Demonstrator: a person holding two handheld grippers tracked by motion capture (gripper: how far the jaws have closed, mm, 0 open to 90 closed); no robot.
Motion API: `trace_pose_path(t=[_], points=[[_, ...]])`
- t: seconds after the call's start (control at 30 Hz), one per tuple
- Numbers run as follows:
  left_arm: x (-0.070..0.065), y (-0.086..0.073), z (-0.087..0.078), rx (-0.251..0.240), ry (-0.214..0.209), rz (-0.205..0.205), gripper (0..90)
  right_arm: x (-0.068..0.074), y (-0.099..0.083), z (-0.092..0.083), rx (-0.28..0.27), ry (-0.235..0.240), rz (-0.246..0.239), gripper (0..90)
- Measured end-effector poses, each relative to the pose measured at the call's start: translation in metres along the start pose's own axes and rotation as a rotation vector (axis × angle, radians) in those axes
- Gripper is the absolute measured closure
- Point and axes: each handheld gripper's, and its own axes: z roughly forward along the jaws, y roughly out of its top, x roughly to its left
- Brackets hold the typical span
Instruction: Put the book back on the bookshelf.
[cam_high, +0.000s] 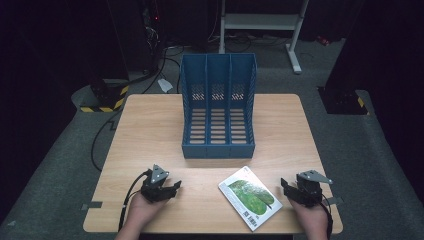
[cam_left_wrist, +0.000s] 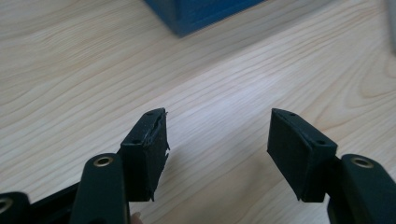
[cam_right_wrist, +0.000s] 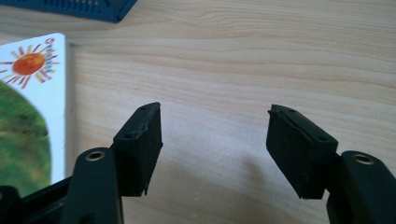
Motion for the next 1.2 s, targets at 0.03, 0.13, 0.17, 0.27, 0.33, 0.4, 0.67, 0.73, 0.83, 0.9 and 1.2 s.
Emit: trace_pose_path(t=[0.03,0.13,0.17,0.27,0.33,0.4,0.67,0.73,0.83,0.9,1.2], points=[[-0.007,0.004,0.003,0.006,-0.018,0.023,38.2,0.001,-0.002,-0.003,0.000,0.006,-0.004,36.7],[-0.016,0.009,0.008,0.004,-0.038,0.051,38.3,0.002,-0.006,-0.007,-0.001,0.019,-0.002,36.7],[-0.026,0.014,0.012,0.000,-0.058,0.078,38.3,0.004,-0.009,-0.011,-0.001,0.023,0.000,36.4],[-0.040,0.020,0.019,-0.012,-0.090,0.116,38.4,0.005,-0.015,-0.018,-0.012,0.038,0.002,36.0],[-0.044,0.022,0.021,-0.016,-0.105,0.120,38.6,0.005,-0.018,-0.020,-0.012,0.041,0.009,36.1],[-0.054,0.026,0.027,-0.011,-0.133,0.136,38.6,0.008,-0.025,-0.027,-0.011,0.043,0.003,36.3],[-0.085,0.042,0.046,-0.047,-0.209,0.197,40.4,0.007,-0.043,-0.045,-0.002,0.027,0.009,38.7],[-0.090,0.045,0.050,-0.055,-0.231,0.196,41.4,0.006,-0.049,-0.049,0.008,0.024,0.020,38.8],[-0.096,0.049,0.056,-0.055,-0.257,0.197,41.6,0.005,-0.054,-0.053,0.012,0.031,0.021,39.4],[-0.099,0.051,0.059,-0.052,-0.277,0.189,41.9,0.006,-0.056,-0.054,0.016,0.047,0.021,39.7],[-0.104,0.054,0.064,-0.052,-0.301,0.171,43.1,0.016,-0.058,-0.053,0.037,0.082,-0.001,39.4]])
